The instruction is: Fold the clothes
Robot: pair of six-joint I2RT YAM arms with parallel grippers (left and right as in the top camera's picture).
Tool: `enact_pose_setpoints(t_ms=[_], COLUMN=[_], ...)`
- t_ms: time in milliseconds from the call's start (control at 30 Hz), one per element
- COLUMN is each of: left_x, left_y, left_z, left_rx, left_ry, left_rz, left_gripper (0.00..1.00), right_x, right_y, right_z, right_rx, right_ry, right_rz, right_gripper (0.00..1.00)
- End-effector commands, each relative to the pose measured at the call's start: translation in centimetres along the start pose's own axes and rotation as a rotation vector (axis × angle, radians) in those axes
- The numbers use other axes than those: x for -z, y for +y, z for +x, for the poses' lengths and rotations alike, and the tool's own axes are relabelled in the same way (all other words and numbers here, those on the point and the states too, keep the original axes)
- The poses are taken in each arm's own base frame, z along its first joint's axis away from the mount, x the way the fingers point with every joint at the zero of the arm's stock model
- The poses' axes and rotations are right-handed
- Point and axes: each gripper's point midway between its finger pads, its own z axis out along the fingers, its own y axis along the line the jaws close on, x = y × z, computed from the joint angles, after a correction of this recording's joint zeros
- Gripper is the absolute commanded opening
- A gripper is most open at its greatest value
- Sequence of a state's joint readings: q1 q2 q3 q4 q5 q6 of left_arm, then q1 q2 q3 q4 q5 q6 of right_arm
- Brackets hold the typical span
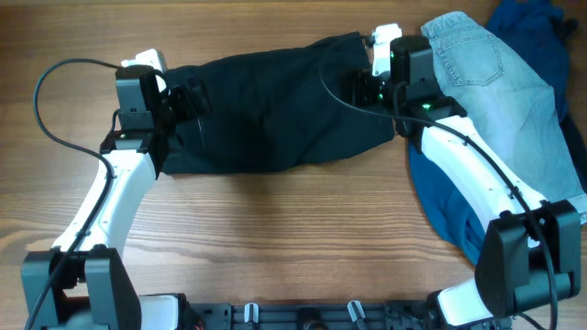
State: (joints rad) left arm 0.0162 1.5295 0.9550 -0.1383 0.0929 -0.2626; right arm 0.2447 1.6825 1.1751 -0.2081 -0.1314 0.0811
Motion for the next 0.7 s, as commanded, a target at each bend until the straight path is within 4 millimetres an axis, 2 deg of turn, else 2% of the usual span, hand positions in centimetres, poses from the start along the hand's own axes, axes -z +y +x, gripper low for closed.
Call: enact_pose_setpoints(t_ms=[0, 100, 233, 333, 400, 433, 500, 567, 667], left_x=[0.0, 0.1, -0.7, -1.2, -0.6, 0.3, 1.7, 3.3, 4.3], left_y=[0.8, 2.4, 3.2, 3.1, 2.2, 1.2, 0.3, -0.5, -1.1], left_z=[2.0, 3.5, 4.8, 5.9, 5.0, 4.1, 2.6, 0.6, -1.0], left_rx=[-0.037, -0.033, -0.026, -0.013, 0.018, 0.024, 0.029, 0.03, 0.028], left_ry=[0.085, 0.14, 0.186, 0.225, 0.243, 0.272, 0.306, 0.31, 0.296], left_rz=[-0.018, -0.098, -0.128, -0.116, -0.092, -0.065, -0.065, -0.067, -0.064], left_gripper=[1.0, 1.0, 0.98, 0.98, 0.98, 1.0, 0.99, 1.0, 1.0], right_x=[0.9, 1.8, 2.6, 2.9, 3.5, 4.1, 5.1, 6.4, 6.4], right_y=[-0.5, -2.3, -5.4, -5.5, -5.1, -4.9, -4.7, -4.5, -5.3], right_z=[1.9, 2.0, 1.8, 2.7, 2.3, 1.5, -0.2, -2.8, -3.8], right_rx=[-0.092, -0.159, -0.092, -0.094, -0.1, -0.077, -0.043, 0.016, 0.025], right_ry=[0.089, 0.096, 0.062, 0.101, 0.126, 0.125, 0.117, 0.08, 0.066], right_rz=[-0.084, -0.176, -0.166, -0.173, -0.186, -0.194, -0.196, -0.192, -0.149], right_gripper=[1.0, 1.0, 1.0, 1.0, 0.99, 0.99, 0.99, 0.99, 0.99])
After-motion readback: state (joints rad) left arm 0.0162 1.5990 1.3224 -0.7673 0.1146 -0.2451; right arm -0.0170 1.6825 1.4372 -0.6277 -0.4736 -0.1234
